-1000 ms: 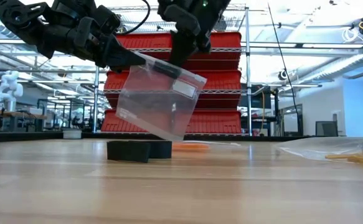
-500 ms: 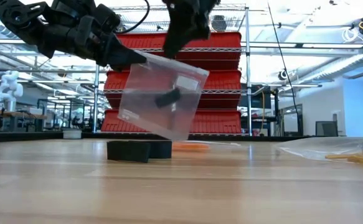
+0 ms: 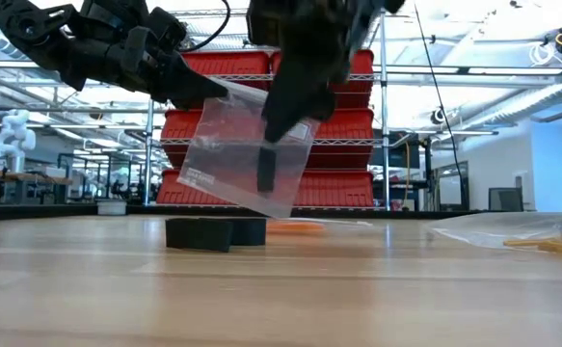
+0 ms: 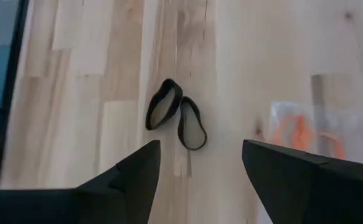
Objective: Sort rubber bands
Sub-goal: Put the black rubber band into the top transparent zip lock bag
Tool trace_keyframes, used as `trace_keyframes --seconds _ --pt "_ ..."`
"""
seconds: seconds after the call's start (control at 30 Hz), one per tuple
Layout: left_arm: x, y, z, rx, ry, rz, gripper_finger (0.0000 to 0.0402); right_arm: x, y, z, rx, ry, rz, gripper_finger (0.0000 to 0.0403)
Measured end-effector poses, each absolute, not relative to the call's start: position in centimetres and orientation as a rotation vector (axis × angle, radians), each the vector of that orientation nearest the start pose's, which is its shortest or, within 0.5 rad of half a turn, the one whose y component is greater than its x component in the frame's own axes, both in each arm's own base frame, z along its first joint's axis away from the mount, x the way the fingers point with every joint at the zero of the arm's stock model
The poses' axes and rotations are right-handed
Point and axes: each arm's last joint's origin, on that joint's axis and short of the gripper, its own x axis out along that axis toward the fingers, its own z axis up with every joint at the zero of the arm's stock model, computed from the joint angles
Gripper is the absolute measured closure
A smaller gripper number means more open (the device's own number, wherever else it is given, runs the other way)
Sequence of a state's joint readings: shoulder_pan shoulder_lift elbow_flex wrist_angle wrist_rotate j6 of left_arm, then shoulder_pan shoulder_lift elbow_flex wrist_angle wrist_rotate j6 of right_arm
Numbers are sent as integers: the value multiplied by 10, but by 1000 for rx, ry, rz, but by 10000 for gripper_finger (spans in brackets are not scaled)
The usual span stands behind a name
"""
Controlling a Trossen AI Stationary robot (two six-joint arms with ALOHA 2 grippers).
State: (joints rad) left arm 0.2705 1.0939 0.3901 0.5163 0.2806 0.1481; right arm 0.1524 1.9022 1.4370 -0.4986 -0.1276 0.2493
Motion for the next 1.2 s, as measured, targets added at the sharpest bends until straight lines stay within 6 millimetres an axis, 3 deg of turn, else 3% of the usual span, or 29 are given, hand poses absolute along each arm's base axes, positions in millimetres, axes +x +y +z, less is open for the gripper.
trace_keyframes --seconds 0.23,0.6,0.77,0.97,1.2 --pt "212 53 207 117 178 -19 400 395 85 185 51 905 129 180" --pt "213 56 213 138 168 -9 400 406 89 146 38 932 139 172" --pt "213 56 213 95 167 -5 400 409 93 140 54 927 161 188" --pt "214 51 210 31 192 -22 400 414 95 129 74 906 160 246" --pt "215 41 205 21 247 -56 400 416 100 131 65 887 176 379"
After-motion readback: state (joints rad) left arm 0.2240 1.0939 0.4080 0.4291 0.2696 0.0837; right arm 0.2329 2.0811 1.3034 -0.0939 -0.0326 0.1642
